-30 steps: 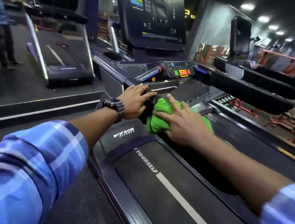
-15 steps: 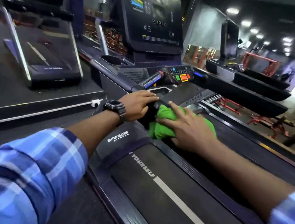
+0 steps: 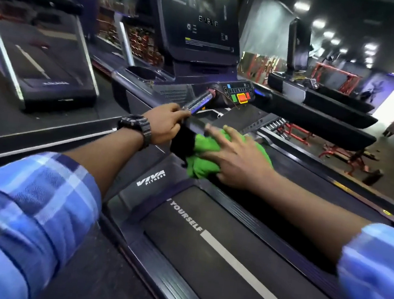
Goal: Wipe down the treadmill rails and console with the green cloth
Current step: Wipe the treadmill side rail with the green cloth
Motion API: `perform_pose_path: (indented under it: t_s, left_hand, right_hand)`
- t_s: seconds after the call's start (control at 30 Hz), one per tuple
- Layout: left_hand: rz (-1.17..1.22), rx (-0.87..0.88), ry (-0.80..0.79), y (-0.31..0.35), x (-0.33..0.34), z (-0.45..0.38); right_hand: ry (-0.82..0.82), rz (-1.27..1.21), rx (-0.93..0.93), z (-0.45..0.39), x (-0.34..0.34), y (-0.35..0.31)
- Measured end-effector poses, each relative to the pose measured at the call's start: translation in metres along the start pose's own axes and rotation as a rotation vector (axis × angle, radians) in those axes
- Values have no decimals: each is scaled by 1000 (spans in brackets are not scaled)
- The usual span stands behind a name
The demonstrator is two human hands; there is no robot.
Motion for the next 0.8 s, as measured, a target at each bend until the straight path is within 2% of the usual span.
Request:
perform_pose_path:
  t_s: [0.07, 0.13, 0.27, 0.33, 0.37, 0.43, 0.5, 0.57, 0.7, 0.8]
  left_hand:
    - [10, -56, -11, -15, 1, 0]
    - [0, -74, 11, -20, 3, 1]
    - [-28, -73, 39, -21, 2, 6]
    - [-47, -63, 18, -21, 2, 3]
    - [-53, -62, 10, -21, 2, 3]
    - [-55, -69, -2, -25, 1, 1]
    - [-56, -78, -12, -26, 1, -1]
    - [-58, -93, -3, -29, -2, -4]
    - [-10, -111, 1, -37, -2, -1]
    - [40, -100, 38, -34, -7, 2]
  right_hand:
    - [30, 61, 59, -39, 5, -21]
    - [15, 226, 3, -60, 20, -47]
    - [-139, 458, -355, -32, 59, -62]
    - [-135, 457, -469, -2, 60, -58]
    - [-70, 393, -457, 2, 52, -52]
    - [45, 216, -245, -24, 27, -29]
    - [67, -38, 51, -71, 4, -7]
    - [57, -153, 191, -109, -3, -11]
    - [110, 107, 74, -117, 12, -37]
    - [33, 252, -201, -79, 24, -42]
Point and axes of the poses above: each hand's wrist, its own z-axis away from the middle knuckle, its own x-axis out of the palm, y = z × x, the point moved 7 cm from there along -z, towards the middle knuckle, and after that the axes turned 8 degrees about -z, right-handed, at the moved point
